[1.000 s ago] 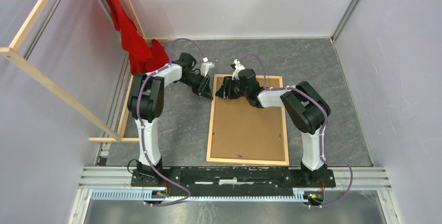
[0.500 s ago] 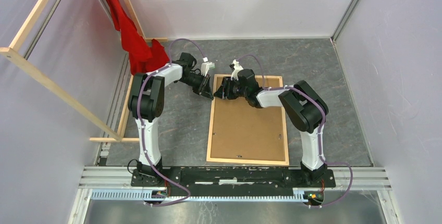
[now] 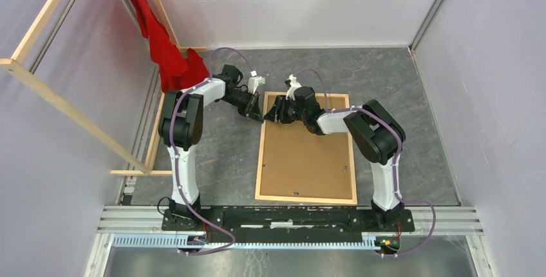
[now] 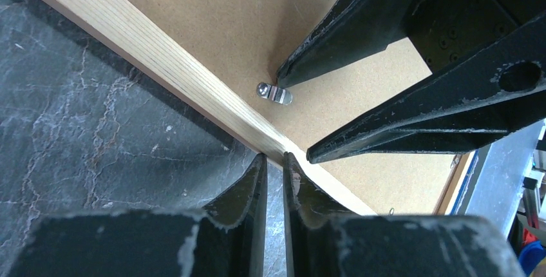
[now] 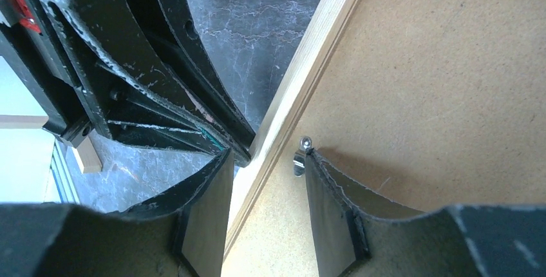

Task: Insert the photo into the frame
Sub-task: Install the photo frame at the center of the board.

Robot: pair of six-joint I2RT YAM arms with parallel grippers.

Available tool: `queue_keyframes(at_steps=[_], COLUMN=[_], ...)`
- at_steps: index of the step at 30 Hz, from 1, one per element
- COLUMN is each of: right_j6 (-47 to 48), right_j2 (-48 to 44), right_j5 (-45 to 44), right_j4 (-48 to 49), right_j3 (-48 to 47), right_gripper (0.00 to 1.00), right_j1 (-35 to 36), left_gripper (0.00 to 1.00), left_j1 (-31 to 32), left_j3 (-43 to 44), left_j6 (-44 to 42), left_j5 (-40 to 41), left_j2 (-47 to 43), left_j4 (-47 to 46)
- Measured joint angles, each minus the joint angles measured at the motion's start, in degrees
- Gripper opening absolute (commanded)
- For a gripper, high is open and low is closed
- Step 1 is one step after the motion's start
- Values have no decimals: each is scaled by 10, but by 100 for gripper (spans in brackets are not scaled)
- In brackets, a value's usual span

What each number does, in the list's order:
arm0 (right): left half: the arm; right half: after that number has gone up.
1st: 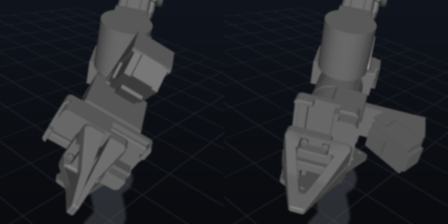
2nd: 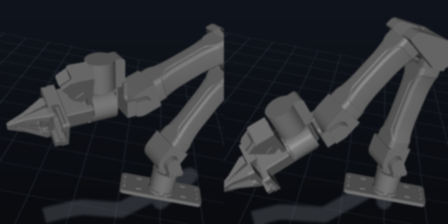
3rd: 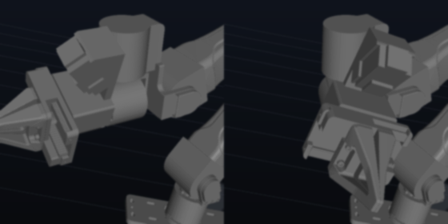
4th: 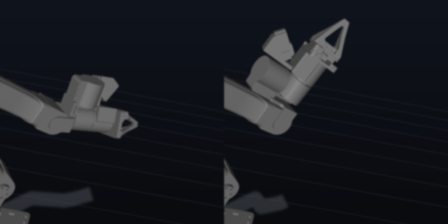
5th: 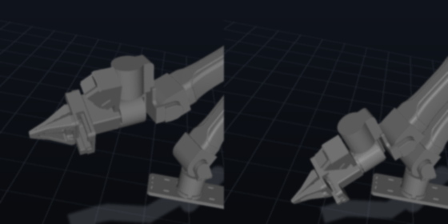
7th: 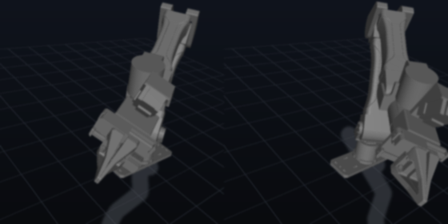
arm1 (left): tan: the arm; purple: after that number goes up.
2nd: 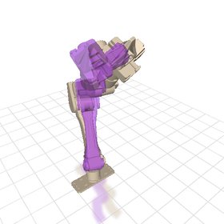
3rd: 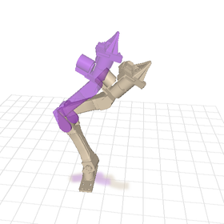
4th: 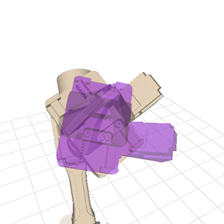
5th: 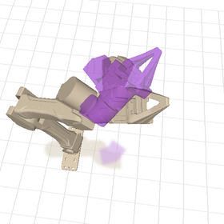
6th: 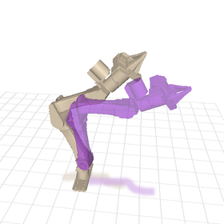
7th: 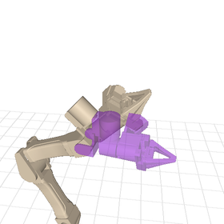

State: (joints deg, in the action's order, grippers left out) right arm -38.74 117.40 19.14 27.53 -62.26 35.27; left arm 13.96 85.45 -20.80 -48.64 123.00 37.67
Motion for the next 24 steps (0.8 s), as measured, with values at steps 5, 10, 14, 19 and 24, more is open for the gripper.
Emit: queue_keyframes(at_steps=[5, 10, 14, 19, 24], right_j6=[-12, -16, -17, -19, -24], right_j2=[0, 0, 0, 2, 9], right_j5=[0, 0, -1, -1, 0], right_j4=[28, 33, 33, 35, 43], right_j3=[17, 19, 19, 18, 14], right_gripper=[51, 50, 50, 50, 50], right_j1=[5, 8, 8, 8, 8], left_gripper=[17, 17, 17, 16, 14], left_j1=[0, 0, 0, 0, 0], left_j3=[0, 0, 0, 0, 0], left_j6=[0, 0, 0, 0, 0], left_j5=[0, 0, 0, 0, 1], left_j2=[0, 0, 0, 0, 0], left_j4=[0, 0, 0, 0, 0])
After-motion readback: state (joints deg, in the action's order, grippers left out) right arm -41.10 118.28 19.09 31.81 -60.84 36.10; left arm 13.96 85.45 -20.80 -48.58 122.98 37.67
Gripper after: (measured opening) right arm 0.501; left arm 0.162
